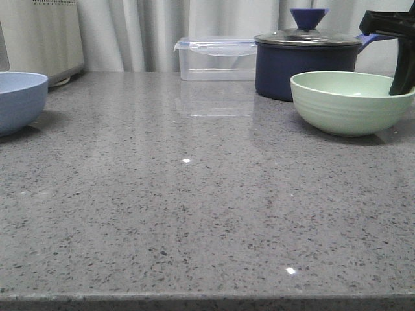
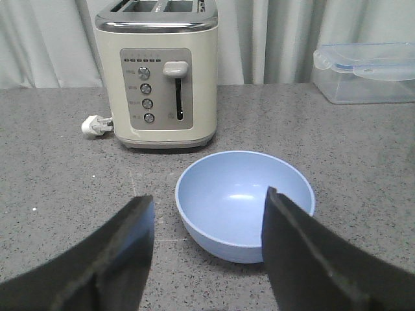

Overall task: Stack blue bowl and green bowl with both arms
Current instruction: 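Lower the right gripper and grasp the rim of the pale green bowl, then slide the green bowl with the right gripper toward the table center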

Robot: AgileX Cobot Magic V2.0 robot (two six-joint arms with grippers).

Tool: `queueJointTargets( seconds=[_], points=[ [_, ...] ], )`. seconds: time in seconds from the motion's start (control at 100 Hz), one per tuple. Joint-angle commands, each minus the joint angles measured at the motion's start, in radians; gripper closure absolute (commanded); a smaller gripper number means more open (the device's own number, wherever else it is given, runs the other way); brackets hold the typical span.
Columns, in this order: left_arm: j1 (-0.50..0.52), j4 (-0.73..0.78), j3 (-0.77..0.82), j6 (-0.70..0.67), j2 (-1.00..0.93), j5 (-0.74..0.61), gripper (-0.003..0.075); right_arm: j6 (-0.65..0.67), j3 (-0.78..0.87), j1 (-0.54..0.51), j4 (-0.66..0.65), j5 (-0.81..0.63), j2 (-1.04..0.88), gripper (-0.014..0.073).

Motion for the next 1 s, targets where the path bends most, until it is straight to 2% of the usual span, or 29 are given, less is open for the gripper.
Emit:
queueJointTargets(
  seconds=[0.0, 0.18, 0.36, 0.59, 0.77, 0.99],
  points=[
    [0.002, -0.013, -0.033, -0.007, 0.012, -0.081, 0.0356, -0.008, -0.034, 0.003, 0.006, -0.039, -0.038, 0.0643],
    [0.002, -0.013, -0.033, -0.007, 0.012, -0.081, 0.0356, -0.008, -0.037, 0.003, 0.010, -0.036, -0.044, 0.0664],
    [0.002, -0.013, -0.033, -0.007, 0.012, -0.081, 0.0356, -0.052, -0.104, 0.037, 0.029, 0.041, -0.042, 0.0664],
    [0.002, -0.013, -0.033, -0.007, 0.012, -0.081, 0.0356, -0.052, -0.173, 0.193, 0.034, 0.030, -0.028, 0.0664],
    [0.002, -0.013, -0.033, -0.007, 0.012, -0.081, 0.0356, -0.052, -0.247, 0.319, 0.039, 0.030, 0.055, 0.0664],
    [0.002, -0.013, -0.033, -0.007, 0.012, -0.081, 0.0356, -0.052, -0.328, 0.387, 0.055, 0.038, 0.143, 0.0664]
  ],
)
